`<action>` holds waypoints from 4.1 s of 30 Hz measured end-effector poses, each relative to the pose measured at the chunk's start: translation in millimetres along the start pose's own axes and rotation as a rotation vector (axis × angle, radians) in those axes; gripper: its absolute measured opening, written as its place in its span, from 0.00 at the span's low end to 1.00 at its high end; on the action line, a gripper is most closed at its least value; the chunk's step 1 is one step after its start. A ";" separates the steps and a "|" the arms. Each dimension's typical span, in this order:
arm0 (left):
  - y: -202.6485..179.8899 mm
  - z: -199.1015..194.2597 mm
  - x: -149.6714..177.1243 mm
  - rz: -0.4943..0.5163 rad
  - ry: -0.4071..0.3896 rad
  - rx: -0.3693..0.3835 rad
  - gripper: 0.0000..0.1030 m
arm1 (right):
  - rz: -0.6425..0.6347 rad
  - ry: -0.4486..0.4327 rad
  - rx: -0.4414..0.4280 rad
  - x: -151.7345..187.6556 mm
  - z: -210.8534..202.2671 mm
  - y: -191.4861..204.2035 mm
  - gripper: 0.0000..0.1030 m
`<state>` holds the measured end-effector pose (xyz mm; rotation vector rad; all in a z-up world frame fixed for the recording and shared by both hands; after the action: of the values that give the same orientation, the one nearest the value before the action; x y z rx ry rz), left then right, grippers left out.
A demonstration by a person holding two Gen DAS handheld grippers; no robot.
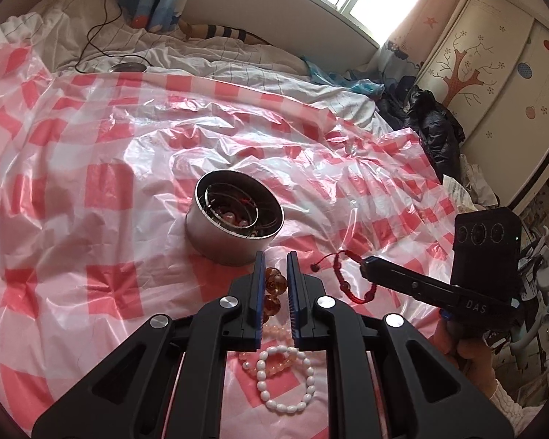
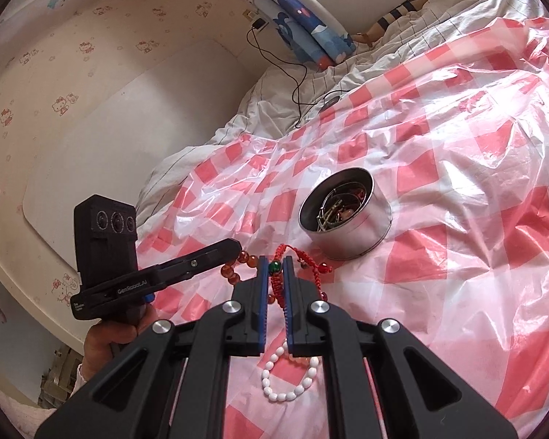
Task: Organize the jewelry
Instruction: 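Carry the red cord bracelet and amber bracelet over the tin with both tools, then open the left tool over the tin while the right tool releases its bracelet inside, then move the open right tool over the white bead bracelet and close on it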
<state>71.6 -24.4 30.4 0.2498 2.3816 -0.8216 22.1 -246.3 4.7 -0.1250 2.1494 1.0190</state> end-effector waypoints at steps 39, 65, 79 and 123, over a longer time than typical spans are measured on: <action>8.5 105.2 -54.7 0.042 0.060 -0.074 0.09 | 0.132 -0.138 0.086 -39.6 -8.6 -44.8 0.08; 54.4 9.1 -37.9 -0.117 -0.162 -0.190 0.43 | -0.058 0.058 0.155 -65.7 91.6 -20.5 0.11; 64.5 8.9 -38.9 -0.176 -0.151 -0.125 0.50 | 0.114 0.112 0.217 -27.5 58.8 -73.5 0.55; 16.2 -2.1 24.6 0.085 -0.155 -0.465 0.79 | -0.262 -0.014 0.585 11.1 6.0 14.3 0.75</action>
<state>56.5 -10.7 8.9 0.0919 2.3174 -0.2234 12.2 -230.0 3.9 -0.1118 2.2546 0.2222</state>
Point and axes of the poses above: each gripper's, at about its wrist camera, not at the fingertips, and z roughly the way its jaws point, y to its left, x to its underside, the point moved 1 cm from there along z, roughly the way its jaws point, and after that the axes turned 6 degrees about -z, right-handed, at the moved point
